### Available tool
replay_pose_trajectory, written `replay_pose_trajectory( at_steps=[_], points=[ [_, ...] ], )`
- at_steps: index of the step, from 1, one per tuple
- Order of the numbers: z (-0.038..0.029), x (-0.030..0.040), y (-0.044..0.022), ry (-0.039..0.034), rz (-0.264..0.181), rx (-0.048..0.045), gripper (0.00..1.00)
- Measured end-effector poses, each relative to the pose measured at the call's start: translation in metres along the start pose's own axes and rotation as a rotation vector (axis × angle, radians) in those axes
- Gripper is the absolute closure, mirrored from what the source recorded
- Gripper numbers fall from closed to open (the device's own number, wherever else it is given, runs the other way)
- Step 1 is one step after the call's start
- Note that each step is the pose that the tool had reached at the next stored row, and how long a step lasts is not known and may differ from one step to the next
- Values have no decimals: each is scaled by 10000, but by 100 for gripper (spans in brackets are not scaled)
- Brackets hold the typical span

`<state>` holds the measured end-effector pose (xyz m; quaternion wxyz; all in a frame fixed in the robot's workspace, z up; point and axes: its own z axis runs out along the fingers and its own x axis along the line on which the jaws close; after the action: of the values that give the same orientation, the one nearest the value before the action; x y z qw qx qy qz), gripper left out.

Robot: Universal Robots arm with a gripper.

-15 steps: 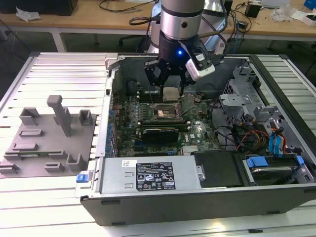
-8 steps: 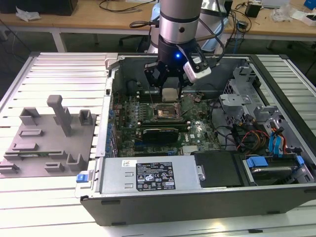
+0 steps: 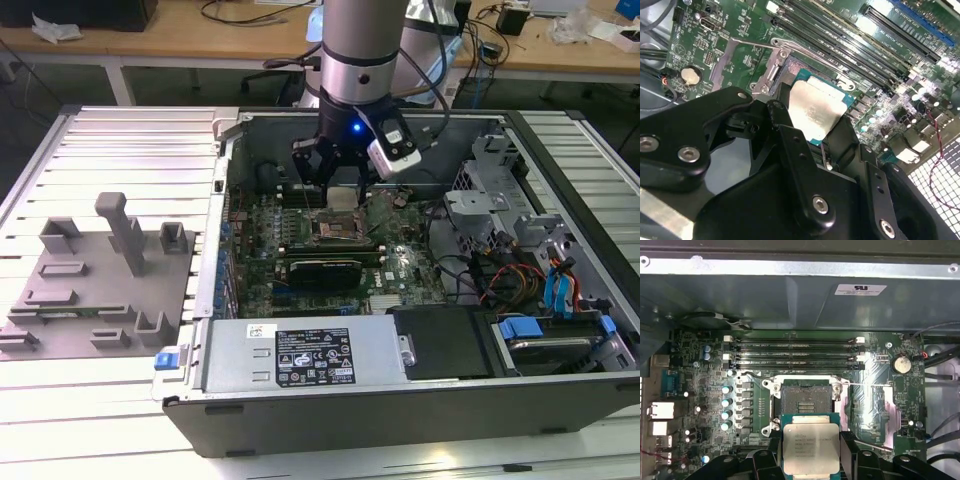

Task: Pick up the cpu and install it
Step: 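Pick up the cpu and move it towards the insertion slot, then place the cpu into insertion slot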

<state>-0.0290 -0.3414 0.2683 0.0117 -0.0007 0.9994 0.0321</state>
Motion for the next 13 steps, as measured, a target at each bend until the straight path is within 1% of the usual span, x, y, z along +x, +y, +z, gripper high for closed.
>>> replay_pose_trajectory(
  at_steps=[13],
  points=[
    [5, 0, 0, 1, -2, 1, 45]
  ],
)
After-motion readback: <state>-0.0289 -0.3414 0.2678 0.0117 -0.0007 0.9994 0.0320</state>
